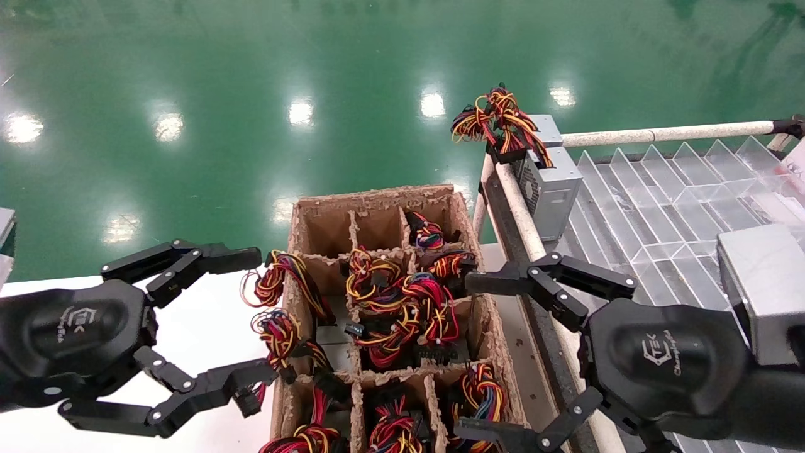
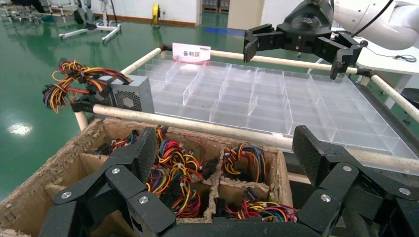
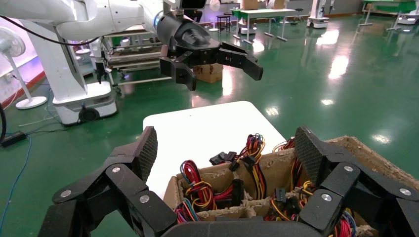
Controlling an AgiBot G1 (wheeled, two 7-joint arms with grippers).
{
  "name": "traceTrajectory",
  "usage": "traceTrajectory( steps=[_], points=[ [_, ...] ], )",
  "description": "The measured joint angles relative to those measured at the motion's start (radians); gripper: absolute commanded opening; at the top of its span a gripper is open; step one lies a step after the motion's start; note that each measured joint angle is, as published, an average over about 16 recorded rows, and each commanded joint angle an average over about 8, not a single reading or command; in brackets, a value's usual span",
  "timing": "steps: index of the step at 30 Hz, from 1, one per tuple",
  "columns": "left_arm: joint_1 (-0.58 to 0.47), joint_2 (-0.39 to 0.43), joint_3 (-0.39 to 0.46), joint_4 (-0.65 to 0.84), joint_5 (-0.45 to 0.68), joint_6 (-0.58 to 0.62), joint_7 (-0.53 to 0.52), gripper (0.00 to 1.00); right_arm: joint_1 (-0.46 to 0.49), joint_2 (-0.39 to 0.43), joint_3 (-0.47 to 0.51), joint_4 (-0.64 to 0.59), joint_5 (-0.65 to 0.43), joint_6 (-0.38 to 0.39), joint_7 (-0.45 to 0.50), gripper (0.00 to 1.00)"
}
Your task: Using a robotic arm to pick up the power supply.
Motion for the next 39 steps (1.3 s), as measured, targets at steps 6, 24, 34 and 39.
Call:
traceTrajectory(
  steps=[6, 24, 34, 39],
  points=[
    [0.000, 0.000, 0.000, 0.000, 0.000, 0.000, 0.000, 1.00, 0.000, 0.000, 0.000, -0.001, 0.000, 0.000, 0.000, 1.00],
    [0.000, 0.000, 0.000, 0.000, 0.000, 0.000, 0.000, 1.00, 0.001, -0.001, -0.001, -0.002, 0.000, 0.001, -0.001, 1.00],
    [0.000, 0.000, 0.000, 0.000, 0.000, 0.000, 0.000, 1.00, 0.001, -0.001, -0.001, -0.002, 0.000, 0.001, -0.001, 1.00],
    [0.000, 0.000, 0.000, 0.000, 0.000, 0.000, 0.000, 1.00, 0.001, -0.001, -0.001, -0.002, 0.000, 0.001, -0.001, 1.00]
  ],
)
